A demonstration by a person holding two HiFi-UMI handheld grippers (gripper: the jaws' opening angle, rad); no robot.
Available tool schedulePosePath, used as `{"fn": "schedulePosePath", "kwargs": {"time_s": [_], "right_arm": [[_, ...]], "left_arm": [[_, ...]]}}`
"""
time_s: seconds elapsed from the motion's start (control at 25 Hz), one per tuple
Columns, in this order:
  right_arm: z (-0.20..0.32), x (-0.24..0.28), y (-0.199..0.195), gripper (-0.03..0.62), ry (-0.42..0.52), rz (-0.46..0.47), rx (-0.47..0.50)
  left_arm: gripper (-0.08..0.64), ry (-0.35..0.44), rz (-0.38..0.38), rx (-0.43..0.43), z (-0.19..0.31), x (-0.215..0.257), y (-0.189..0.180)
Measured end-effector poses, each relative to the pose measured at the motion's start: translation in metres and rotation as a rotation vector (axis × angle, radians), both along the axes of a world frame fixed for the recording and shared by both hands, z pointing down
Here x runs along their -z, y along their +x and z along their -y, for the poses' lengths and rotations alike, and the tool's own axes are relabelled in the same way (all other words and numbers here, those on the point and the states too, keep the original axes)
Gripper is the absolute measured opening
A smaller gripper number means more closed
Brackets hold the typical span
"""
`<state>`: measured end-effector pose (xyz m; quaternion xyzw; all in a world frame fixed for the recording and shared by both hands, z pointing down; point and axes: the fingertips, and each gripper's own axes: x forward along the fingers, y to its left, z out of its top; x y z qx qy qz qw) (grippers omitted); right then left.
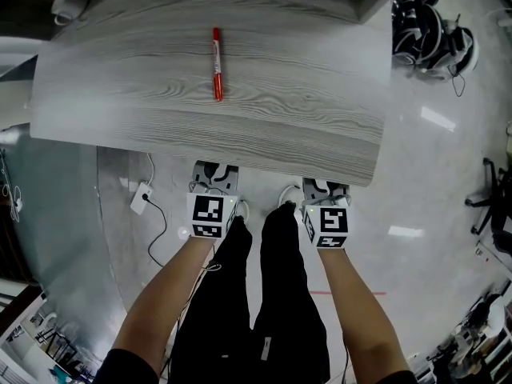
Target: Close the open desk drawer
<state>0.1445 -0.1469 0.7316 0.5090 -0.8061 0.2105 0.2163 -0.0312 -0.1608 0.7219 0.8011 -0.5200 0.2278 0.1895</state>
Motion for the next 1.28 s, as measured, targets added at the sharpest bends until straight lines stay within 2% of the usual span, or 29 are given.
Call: {"fn": "schedulePosePath", "kwargs": {"time_s": [0.12, 0.32, 0.6, 0.76, 0.88, 0.96, 1.12, 1.28], "right_arm": [[-0.006, 0.004, -0.001, 0.144, 0.001, 0.020, -0.021], [-0.035, 0.019, -0.007, 0.144, -0.010, 0.041, -0.038], [-0.079, 0.075, -0.026, 0.144, 0.039, 0.063, -0.046], [-0.108, 0.121, -0.031, 0.143, 0.030, 0.060, -0.049], [-0.123, 0.172, -0.040, 0.143, 0.063, 0.091, -0.057], [-0.133, 0.205, -0.050, 0.143, 0.101, 0.110, -0.051], [-0.157, 0.261, -0.074, 0.143, 0.189, 0.104, 0.031], [-0.175, 0.308, -0.080, 0.143, 0.232, 0.124, 0.030]], "left_arm": [[0.063, 0.010, -0.027, 0.003, -0.005, 0.006, -0.003], [0.063, -0.017, -0.059, 0.031, -0.041, 0.015, -0.007], [0.063, 0.023, -0.105, -0.029, -0.093, 0.072, 0.001], [0.063, 0.008, -0.113, -0.137, -0.129, 0.113, 0.018], [0.063, 0.023, -0.124, -0.191, -0.146, 0.155, 0.019], [0.061, 0.047, -0.145, -0.195, -0.153, 0.186, 0.013], [0.055, 0.089, -0.188, -0.164, -0.164, 0.236, 0.001], [0.055, 0.100, -0.244, -0.179, -0.179, 0.273, 0.000]]}}
